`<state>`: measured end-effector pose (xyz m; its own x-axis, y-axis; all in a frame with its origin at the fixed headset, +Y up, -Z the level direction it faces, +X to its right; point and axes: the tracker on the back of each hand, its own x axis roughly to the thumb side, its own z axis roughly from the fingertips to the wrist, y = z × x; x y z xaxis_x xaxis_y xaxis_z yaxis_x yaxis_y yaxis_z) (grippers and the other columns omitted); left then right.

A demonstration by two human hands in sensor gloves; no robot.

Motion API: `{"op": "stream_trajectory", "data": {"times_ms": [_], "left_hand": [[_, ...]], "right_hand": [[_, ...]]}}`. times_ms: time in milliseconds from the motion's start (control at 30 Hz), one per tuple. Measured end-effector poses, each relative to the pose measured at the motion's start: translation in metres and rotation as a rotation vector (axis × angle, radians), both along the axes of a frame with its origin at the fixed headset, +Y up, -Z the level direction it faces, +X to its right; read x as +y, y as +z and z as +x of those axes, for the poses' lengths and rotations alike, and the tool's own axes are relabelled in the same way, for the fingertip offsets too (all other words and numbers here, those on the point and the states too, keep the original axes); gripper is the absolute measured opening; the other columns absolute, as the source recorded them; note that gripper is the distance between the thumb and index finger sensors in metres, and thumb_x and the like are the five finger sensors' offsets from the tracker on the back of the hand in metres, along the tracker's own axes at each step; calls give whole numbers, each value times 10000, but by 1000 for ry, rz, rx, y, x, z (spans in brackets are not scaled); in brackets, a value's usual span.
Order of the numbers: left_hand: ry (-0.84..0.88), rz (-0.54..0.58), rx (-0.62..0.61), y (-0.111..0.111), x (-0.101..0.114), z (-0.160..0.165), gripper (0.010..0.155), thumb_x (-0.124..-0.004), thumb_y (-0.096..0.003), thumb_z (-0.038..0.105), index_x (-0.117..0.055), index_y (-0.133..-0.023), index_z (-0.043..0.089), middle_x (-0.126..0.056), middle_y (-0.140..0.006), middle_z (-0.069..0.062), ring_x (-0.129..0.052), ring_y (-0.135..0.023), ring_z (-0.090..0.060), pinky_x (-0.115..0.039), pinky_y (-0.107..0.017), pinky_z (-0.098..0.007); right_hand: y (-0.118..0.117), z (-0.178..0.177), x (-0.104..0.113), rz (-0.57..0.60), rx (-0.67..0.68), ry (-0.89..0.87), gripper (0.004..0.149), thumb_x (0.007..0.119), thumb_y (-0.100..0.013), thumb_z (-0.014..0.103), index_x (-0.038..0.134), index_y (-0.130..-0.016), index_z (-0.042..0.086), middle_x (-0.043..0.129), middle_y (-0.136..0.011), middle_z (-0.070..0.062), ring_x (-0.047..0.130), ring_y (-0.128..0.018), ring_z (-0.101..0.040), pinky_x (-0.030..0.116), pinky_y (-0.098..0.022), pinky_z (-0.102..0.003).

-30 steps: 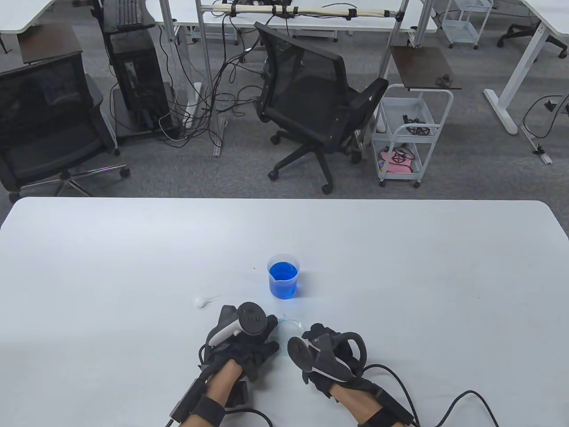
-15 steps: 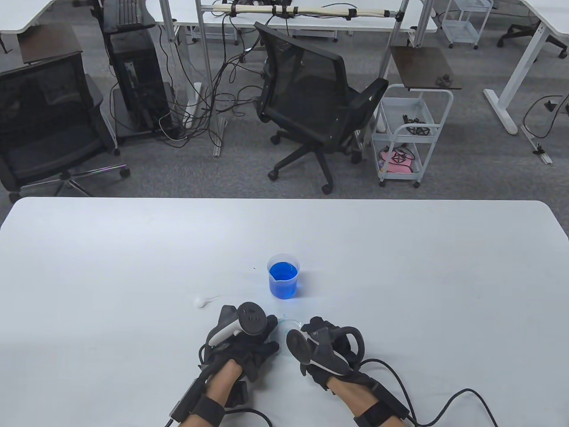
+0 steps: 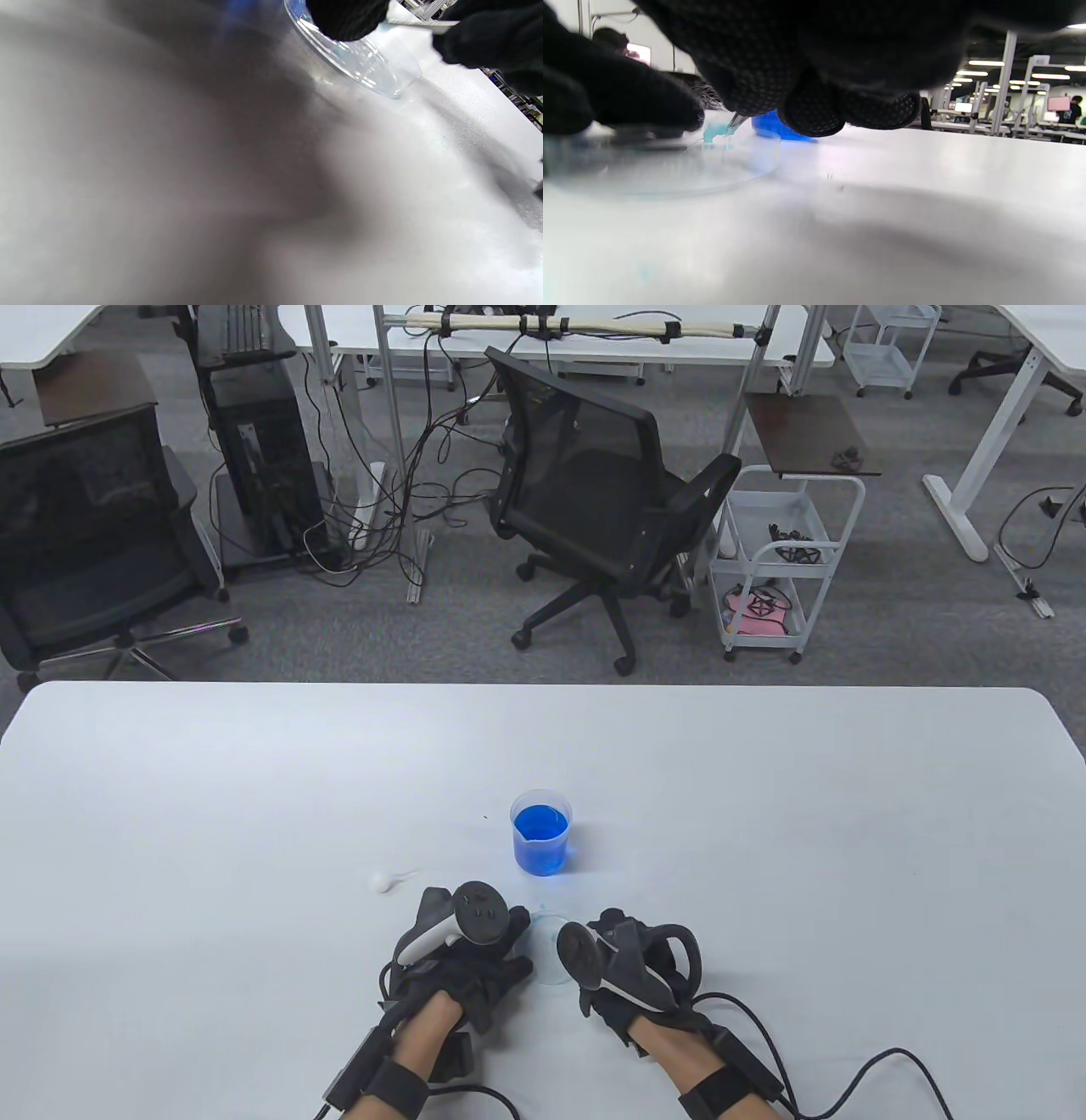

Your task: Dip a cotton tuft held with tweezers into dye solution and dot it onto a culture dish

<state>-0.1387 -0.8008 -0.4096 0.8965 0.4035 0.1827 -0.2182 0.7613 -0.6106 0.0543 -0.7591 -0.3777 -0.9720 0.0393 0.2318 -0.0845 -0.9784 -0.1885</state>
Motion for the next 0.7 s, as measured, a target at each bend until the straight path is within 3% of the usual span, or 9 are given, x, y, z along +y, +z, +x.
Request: {"op": "stream_trajectory", "data": {"times_ms": [233,567,700], "left_hand": [[0,0,0,0,0,0,697,-620,-633,433,-184,-1151,268,-18,-1214,-190,1,-1044,-496,-88,-652,-765],[-1,0,2,0,0,0,695,-619,-634,432,-184,-1151,267,-16,-1215,-189,2,-1045,-495,-88,-653,-765],[-1,-1,2,0,0,0,697,-620,-632,433,-184,-1151,268,-18,-1215,-189,2,-1045,-495,-89,-652,-766]], "right_hand": [[30,27,25,-7,45,-58,409,921,-264,283,1070,-506,-11,1019,-545,-249,971,-176,-159,880,-40,-308],[49,39,-19,-188,67,50,426,923,-272,299,1062,-545,4,1010,-585,-246,986,-205,-154,897,-66,-302],[54,41,-24,-164,76,43,459,926,-276,318,1045,-598,14,997,-634,-246,1006,-243,-159,922,-102,-308]]}}
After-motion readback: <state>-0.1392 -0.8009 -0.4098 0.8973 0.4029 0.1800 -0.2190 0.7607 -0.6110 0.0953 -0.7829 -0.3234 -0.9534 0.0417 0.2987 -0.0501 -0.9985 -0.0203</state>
